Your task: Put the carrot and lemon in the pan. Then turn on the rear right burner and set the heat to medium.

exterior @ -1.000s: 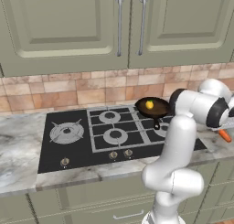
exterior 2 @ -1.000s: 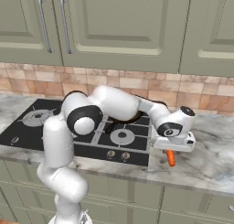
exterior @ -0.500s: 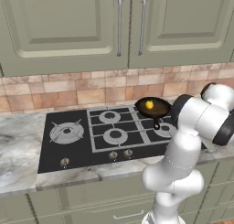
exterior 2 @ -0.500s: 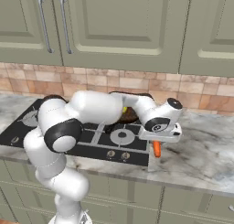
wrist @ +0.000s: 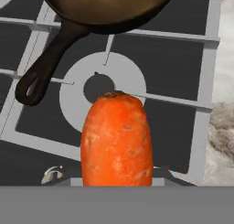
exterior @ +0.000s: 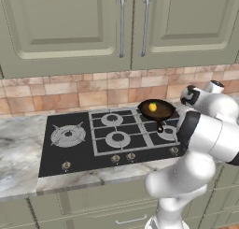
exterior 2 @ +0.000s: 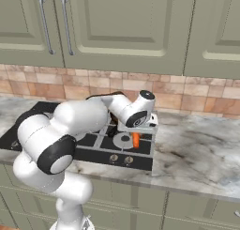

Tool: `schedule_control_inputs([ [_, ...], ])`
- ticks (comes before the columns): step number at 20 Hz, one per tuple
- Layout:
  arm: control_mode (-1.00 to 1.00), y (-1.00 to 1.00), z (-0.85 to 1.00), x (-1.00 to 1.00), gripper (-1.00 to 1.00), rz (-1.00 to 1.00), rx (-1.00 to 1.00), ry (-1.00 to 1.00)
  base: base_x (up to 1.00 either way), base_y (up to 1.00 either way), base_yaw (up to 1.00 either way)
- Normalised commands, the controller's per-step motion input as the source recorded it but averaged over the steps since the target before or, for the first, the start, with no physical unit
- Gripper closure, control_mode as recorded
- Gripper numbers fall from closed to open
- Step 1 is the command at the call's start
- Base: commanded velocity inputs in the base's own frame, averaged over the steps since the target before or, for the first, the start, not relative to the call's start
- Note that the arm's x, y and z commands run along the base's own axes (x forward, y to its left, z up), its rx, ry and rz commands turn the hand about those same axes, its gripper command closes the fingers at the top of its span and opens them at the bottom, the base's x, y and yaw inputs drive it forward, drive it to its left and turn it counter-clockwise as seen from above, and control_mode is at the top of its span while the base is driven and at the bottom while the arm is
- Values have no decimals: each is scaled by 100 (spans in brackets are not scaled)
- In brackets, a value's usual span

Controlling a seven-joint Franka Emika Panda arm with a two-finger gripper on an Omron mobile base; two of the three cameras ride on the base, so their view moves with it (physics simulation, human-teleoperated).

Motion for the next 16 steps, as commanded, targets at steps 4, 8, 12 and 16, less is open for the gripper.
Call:
schedule_control_inputs([
  [4,-100,38,1,51,100,-10,0,0,0,0,0],
  [8,-100,19,0,57,100,-11,0,0,0,0,0],
  [12,-100,15,0,66,100,-6,0,0,0,0,0],
  [16,-100,4,4,46,100,0,0,0,0,0,0],
])
